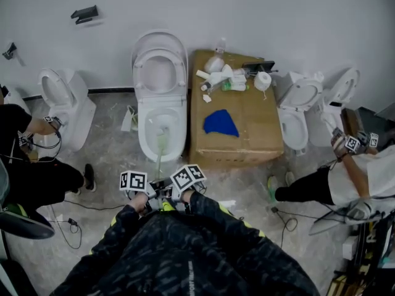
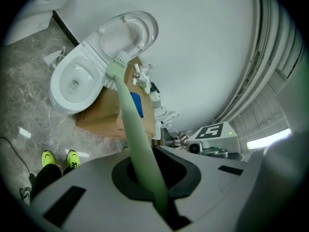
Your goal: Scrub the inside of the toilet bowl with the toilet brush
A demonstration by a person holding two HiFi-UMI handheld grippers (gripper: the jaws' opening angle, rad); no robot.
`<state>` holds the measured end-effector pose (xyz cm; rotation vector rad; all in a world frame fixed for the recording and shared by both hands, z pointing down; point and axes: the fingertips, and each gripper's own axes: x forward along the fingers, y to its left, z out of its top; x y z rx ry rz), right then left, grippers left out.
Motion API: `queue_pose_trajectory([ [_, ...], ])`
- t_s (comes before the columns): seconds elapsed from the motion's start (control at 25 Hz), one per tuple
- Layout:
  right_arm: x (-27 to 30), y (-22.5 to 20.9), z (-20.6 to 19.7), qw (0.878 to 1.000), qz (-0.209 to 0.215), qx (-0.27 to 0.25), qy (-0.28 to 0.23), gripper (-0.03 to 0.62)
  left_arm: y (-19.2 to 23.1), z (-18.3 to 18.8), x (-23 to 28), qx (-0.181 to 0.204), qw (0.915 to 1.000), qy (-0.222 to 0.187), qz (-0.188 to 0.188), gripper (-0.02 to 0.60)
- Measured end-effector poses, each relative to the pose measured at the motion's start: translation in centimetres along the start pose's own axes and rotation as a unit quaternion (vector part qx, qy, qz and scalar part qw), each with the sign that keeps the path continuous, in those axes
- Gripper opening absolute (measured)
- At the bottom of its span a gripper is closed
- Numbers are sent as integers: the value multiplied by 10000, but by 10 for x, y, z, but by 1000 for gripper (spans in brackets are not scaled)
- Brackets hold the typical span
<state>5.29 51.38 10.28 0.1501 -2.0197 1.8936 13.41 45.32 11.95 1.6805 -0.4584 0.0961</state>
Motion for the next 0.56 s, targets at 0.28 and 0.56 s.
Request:
queue_pose_trajectory([
  [0.28, 0, 12, -4, 9998, 122, -124, -74, 66, -6, -2, -8, -7, 9999, -110, 22, 11],
  [0.56, -3, 9, -9, 9997, 159, -142, -129, 66, -7, -7, -2, 129, 9999, -29, -50, 11],
])
